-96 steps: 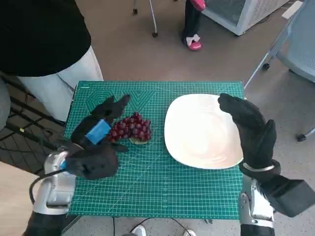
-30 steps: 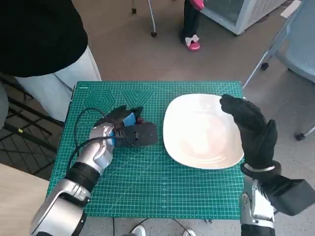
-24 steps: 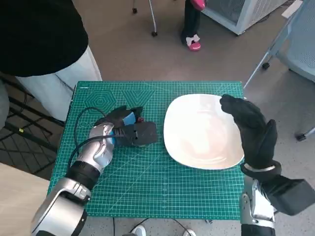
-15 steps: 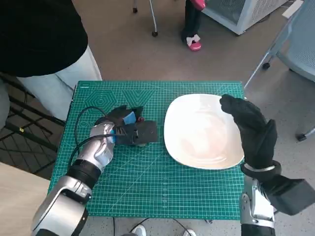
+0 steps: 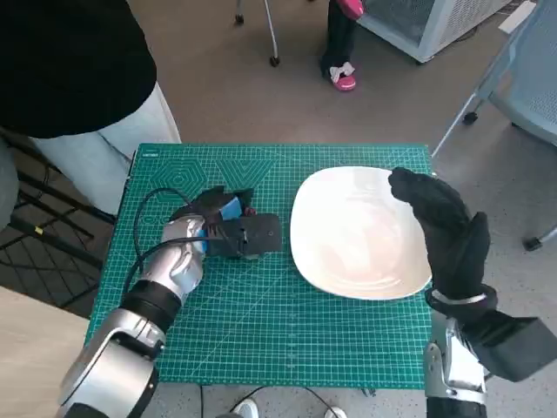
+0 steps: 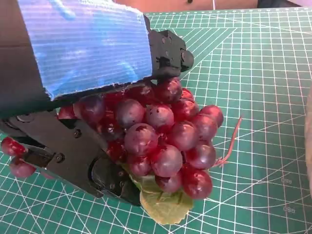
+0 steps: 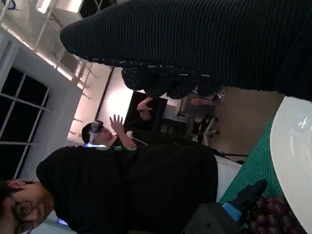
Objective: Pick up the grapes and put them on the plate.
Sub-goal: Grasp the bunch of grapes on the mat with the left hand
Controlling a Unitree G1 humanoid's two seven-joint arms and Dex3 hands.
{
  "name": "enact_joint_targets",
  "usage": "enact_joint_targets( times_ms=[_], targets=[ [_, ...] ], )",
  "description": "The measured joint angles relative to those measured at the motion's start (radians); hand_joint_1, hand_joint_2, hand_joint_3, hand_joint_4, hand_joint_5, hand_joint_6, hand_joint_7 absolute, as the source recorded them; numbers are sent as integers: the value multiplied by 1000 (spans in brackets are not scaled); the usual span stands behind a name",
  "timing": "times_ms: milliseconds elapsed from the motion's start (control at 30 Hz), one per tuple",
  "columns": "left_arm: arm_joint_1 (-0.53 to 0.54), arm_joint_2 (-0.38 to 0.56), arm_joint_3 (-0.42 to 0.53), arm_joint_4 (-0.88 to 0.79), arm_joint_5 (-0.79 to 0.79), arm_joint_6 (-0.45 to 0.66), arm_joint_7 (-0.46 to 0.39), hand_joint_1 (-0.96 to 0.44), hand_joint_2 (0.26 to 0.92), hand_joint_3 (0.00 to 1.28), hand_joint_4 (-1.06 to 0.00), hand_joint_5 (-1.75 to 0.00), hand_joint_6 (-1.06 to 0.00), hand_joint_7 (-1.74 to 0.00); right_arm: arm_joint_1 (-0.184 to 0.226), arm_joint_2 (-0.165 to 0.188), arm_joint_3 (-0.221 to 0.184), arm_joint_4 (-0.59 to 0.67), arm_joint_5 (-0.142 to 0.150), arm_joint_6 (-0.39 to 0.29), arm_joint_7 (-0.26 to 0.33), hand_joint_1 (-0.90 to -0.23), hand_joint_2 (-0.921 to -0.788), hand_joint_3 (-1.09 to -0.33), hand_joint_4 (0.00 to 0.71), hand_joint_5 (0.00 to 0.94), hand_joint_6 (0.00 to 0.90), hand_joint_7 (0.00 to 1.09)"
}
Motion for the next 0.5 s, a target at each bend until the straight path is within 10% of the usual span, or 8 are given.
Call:
enact_joint_targets(
  times_ms=[500],
  targets=[
    [-30, -10, -3, 68, -2, -34, 13, -153, 733, 5, -25, -2, -232, -4, 0, -1, -2, -2, 1, 0, 0, -643, -921, -851, 403, 1, 8, 431]
  ],
)
